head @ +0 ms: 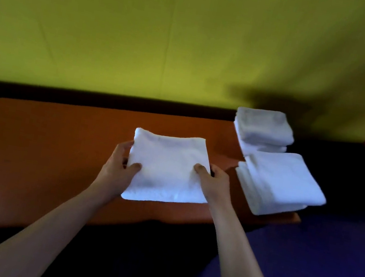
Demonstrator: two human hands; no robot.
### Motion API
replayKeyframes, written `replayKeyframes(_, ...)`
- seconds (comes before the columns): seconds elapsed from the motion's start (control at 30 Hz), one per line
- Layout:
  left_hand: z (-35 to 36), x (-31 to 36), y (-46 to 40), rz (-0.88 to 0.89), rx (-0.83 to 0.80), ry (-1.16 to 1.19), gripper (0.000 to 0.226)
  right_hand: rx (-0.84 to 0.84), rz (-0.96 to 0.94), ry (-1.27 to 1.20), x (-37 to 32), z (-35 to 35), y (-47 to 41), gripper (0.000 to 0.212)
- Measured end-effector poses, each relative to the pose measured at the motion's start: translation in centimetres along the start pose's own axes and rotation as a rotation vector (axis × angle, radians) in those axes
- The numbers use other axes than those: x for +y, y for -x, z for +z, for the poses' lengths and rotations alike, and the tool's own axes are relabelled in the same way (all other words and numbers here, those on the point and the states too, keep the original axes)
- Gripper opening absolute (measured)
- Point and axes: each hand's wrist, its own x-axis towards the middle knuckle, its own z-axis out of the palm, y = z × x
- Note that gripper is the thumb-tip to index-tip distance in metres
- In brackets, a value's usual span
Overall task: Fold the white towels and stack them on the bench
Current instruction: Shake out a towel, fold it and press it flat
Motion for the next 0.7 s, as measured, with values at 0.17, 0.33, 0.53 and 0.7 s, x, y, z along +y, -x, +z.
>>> replayKeyframes(0.17, 5.5, 4.2, -1.7, 0.092, -0.108, 0.004, 0.063, 0.126, -0.021, 0.029, -0.6, -7.1, -3.3, 0.026)
replayKeyframes(0.33, 10.8, 8.0, -3.2, 0.188, -0.197, 0.045, 0.081, 0.196, -0.103, 0.115, -0.7, -14.1, -6.3, 0.036)
replayKeyframes(0.53, 19.8, 12.0, -3.2, 0.336, -0.353, 0.076, 0.087, 0.36, -0.153, 0.255, 0.4, -24.0, -10.4, 0.025)
replayKeyframes(0.7, 26.5, 14.1, -3.4, 0.365, -0.402, 0.084, 0.092, 0.459, -0.142, 0.352, 2.2, -29.9, -12.5, 0.027)
